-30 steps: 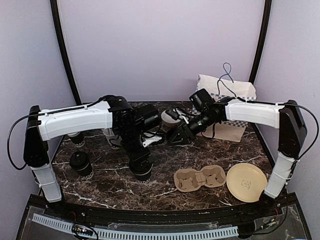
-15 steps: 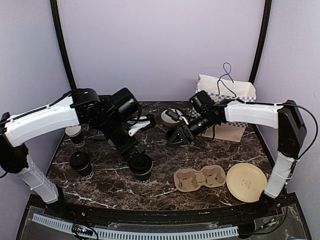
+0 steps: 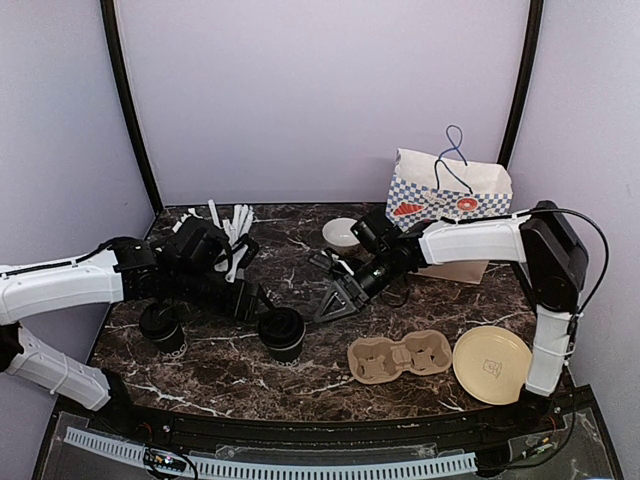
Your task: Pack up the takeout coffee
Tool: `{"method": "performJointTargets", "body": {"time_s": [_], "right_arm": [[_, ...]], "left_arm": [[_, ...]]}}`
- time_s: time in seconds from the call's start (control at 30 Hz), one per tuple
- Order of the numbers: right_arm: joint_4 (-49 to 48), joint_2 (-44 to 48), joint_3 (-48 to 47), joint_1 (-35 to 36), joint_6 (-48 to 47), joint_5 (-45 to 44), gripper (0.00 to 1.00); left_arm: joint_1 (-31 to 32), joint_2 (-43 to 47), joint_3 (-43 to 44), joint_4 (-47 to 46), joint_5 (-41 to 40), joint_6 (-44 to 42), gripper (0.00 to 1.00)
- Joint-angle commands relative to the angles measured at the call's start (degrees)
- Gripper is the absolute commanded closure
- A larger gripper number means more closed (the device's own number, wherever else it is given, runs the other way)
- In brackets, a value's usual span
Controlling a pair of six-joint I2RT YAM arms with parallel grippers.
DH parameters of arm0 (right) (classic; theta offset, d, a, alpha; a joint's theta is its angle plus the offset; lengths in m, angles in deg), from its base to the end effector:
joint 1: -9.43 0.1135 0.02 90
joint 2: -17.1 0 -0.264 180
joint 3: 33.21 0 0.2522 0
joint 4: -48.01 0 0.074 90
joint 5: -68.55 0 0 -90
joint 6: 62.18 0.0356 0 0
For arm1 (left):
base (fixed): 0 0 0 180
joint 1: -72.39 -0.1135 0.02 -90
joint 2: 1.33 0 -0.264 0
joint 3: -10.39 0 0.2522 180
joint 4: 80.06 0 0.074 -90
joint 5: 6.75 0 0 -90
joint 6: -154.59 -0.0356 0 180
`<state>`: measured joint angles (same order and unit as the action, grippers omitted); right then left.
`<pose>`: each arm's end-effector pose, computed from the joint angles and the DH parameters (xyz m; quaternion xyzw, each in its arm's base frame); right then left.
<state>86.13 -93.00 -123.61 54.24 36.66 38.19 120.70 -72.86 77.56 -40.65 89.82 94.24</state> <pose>0.2601 0.3017 0.1985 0.3885 -0.7503 -0.5349 0.0010 0.1744 -0.2019 0.2691 0.1711 0.9024 -0.2875 0.2715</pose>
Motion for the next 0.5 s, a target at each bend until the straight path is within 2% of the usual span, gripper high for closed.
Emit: {"method": "performJointTargets", "body": {"time_s": [0.0,0.27,0.47], "right_arm": [[-1.16,-2.31,-2.3,0.66,1.21,2.91,0.42],[-1.49,-5.69,-4.88,1.8,3.15,5.22,0.5],[-1.08,-6.34,-6.38,2.21,3.44,5.27,0.47]], "left_arm": [[0.28,3.05,-1.75,-5.81,4.75,7.17,0.32],[0.23,1.51,-2.39,-2.0,3.42,8.42,0.34],[0.23,0.4,-2.83,-1.92,3.31,8.28,0.34]]}}
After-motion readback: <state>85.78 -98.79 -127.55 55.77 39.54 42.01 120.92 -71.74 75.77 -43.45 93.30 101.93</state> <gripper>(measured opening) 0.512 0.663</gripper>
